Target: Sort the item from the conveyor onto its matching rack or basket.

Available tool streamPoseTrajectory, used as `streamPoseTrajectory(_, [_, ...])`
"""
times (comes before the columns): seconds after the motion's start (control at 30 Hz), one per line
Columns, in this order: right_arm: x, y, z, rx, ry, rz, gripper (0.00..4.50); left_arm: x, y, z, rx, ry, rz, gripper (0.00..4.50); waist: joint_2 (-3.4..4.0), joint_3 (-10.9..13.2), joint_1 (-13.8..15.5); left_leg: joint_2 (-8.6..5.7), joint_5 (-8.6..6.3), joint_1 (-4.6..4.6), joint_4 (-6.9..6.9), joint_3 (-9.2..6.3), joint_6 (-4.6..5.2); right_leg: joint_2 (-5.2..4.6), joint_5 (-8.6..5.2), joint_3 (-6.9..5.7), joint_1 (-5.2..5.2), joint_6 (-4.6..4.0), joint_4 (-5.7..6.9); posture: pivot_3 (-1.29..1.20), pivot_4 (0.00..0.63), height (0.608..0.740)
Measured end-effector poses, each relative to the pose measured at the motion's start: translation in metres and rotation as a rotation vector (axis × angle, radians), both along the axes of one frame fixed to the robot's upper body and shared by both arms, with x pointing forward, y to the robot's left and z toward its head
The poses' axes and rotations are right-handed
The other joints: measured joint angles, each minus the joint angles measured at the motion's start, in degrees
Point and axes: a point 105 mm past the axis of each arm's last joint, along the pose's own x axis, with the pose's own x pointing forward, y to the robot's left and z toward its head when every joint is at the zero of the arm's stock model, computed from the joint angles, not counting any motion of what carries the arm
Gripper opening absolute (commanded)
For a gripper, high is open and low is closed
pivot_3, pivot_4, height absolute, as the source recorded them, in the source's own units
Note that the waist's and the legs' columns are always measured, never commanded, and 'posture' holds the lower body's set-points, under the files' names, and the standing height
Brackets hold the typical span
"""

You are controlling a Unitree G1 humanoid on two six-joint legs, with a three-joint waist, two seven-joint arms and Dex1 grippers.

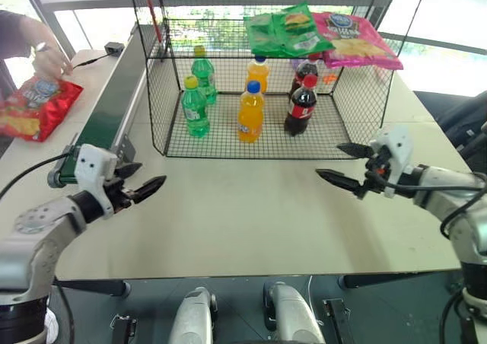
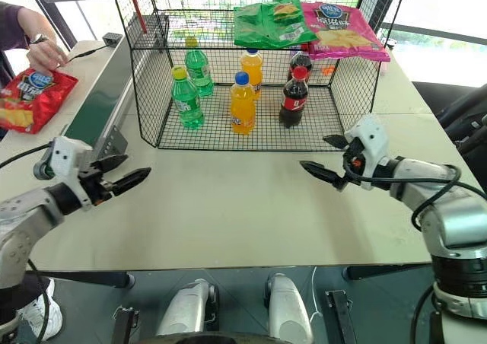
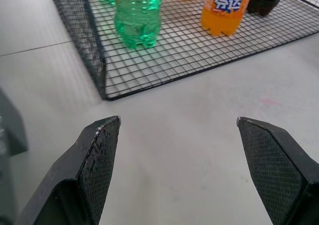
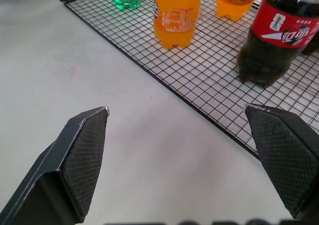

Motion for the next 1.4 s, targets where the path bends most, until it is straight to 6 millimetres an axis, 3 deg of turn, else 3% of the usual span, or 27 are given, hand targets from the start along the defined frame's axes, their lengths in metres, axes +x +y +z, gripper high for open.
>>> streamPoseTrajectory(0.13, [-0.002,0.003,-0.001,-0.010,0.014,0.028,4.50,-0.011,-0.007,0.000,0.019,0.017,-0.050,3.92,0.00,0.0,0.0,0.00,-0.01,0.00,0.00,0.03,-0.01,-0.03,0.00,0.00,-0.03,0.00,0.00,0.00,0.150,0.740])
streamPoseTrajectory(0.43, [-0.001,0.011,-0.003,-0.019,0.023,0.058,4.50,-0.015,-0.008,0.004,0.012,0.009,-0.054,3.92,0.00,0.0,0.0,0.00,-0.01,-0.09,-0.01,0.07,-0.01,-0.03,0.01,0.00,-0.14,-0.02,0.00,0.00,0.150,0.740])
streamPoseTrajectory(1.4, [-0.002,0.014,-0.007,-0.024,0.040,0.078,4.50,-0.015,-0.011,0.002,0.002,0.019,-0.069,3.92,0.00,0.0,0.0,0.00,0.00,-0.09,-0.01,0.08,0.00,-0.02,0.02,0.00,-0.13,-0.02,0.02,0.00,0.150,0.740])
